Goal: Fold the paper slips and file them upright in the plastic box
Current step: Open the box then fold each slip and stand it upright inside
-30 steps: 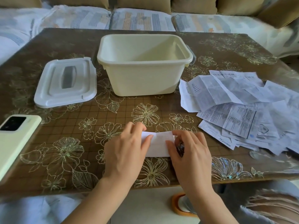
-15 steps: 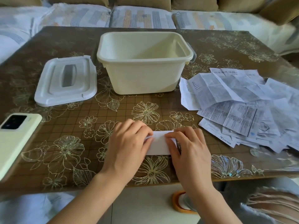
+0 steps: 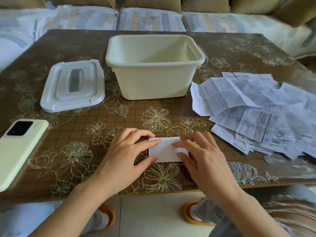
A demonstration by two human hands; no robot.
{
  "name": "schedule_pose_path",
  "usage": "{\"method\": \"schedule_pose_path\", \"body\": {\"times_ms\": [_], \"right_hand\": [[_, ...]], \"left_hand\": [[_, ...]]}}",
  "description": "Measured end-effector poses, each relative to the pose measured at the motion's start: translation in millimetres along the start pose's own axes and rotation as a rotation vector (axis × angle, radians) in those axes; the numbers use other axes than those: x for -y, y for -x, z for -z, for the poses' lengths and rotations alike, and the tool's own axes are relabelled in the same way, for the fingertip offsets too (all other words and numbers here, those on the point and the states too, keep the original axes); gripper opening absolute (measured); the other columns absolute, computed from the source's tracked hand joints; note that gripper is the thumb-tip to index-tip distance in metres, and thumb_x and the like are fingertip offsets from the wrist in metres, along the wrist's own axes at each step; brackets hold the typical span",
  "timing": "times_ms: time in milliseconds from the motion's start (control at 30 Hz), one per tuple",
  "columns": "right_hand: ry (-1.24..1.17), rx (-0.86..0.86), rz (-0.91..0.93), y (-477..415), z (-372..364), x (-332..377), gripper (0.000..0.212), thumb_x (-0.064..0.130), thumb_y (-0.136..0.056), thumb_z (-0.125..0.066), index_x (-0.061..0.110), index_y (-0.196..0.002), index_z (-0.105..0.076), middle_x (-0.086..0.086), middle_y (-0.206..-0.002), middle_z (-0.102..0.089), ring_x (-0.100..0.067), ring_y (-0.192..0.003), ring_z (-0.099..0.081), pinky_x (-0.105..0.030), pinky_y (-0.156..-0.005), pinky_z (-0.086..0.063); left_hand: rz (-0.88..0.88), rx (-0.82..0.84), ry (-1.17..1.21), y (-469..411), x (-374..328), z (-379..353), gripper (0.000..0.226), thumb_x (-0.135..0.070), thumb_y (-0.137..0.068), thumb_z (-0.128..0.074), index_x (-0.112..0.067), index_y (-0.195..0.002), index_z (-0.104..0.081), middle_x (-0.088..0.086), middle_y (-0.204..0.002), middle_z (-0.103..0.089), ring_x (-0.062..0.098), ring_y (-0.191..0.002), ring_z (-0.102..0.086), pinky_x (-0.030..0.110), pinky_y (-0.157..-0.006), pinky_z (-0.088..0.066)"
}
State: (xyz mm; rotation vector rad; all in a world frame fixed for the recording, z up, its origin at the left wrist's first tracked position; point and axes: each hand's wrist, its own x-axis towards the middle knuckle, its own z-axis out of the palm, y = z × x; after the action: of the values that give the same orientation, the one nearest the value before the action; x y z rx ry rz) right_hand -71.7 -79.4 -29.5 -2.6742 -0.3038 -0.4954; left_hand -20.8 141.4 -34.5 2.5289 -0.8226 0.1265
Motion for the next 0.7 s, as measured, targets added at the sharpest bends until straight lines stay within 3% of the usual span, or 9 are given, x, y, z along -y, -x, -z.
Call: {"method": "schedule_pose_path", "body": {"times_ms": [67, 133, 267, 400, 567, 700], "right_hand": [[0.016, 0.056, 0.099, -3, 2, 7, 0.025, 0.047, -0.089, -0.058, 0.029, -0.103, -0.07, 0.009, -0.11, -0.059, -0.016, -0.098, -0.049, -0.028, -0.08, -0.042], [0.062, 0.104, 0.198, -9, 1, 11, 0.032, 0.052, -0.088, -0.053, 0.03, -0.101, -0.07, 0.008, -0.106, -0.06, -0.016, -0.096, -0.05, -0.029, -0.078, -0.045], [0.066, 0.13, 0.361, -22, 1, 7, 0.023, 0.035, -0.092, -0.054, 0.02, -0.096, -0.07, 0.003, -0.095, -0.063, -0.018, -0.084, -0.057, -0.033, -0.068, -0.052], [0.169, 0.108, 0.528, -22, 1, 3, 0.02, 0.011, -0.097, -0.048, 0.012, -0.09, -0.067, -0.001, -0.078, -0.063, -0.023, -0.072, -0.059, -0.037, -0.054, -0.049], [0.24, 0.022, 0.506, -14, 3, 8, 0.012, 0.007, -0.09, -0.056, 0.015, -0.085, -0.065, 0.003, -0.081, -0.063, -0.021, -0.082, -0.061, -0.034, -0.063, -0.047], [0.087, -0.163, 0.325, -7, 4, 2, 0.006, 0.011, -0.085, -0.067, 0.016, -0.084, -0.067, 0.011, -0.096, -0.071, -0.019, -0.099, -0.056, -0.033, -0.077, -0.044]], "left_hand": [[-0.022, 0.042, 0.003, -1, 2, 3, 0.049, -0.057, -0.087, -0.043, -0.037, -0.128, -0.062, -0.023, -0.129, -0.049, 0.007, -0.123, -0.039, 0.033, -0.105, -0.031], [-0.035, 0.061, 0.019, -3, 3, 7, 0.047, -0.054, -0.087, -0.044, -0.037, -0.127, -0.062, -0.024, -0.127, -0.048, 0.006, -0.122, -0.039, 0.035, -0.105, -0.034], [-0.056, 0.033, 0.023, -10, 4, 10, 0.034, -0.023, -0.091, -0.052, -0.032, -0.12, -0.068, -0.02, -0.12, -0.054, 0.009, -0.114, -0.044, 0.037, -0.099, -0.04], [-0.05, 0.016, 0.015, -14, 4, 10, 0.047, 0.003, -0.084, -0.055, -0.03, -0.115, -0.068, -0.019, -0.116, -0.055, 0.012, -0.11, -0.046, 0.037, -0.095, -0.043], [-0.057, -0.022, 0.003, -14, 0, 6, 0.05, 0.005, -0.075, -0.057, -0.026, -0.114, -0.065, -0.013, -0.122, -0.054, 0.013, -0.12, -0.043, 0.041, -0.1, -0.043], [-0.065, -0.085, 0.046, -8, -5, 3, 0.06, 0.003, -0.07, -0.063, -0.025, -0.123, -0.059, -0.008, -0.144, -0.042, 0.016, -0.14, -0.028, 0.042, -0.115, -0.026]]}}
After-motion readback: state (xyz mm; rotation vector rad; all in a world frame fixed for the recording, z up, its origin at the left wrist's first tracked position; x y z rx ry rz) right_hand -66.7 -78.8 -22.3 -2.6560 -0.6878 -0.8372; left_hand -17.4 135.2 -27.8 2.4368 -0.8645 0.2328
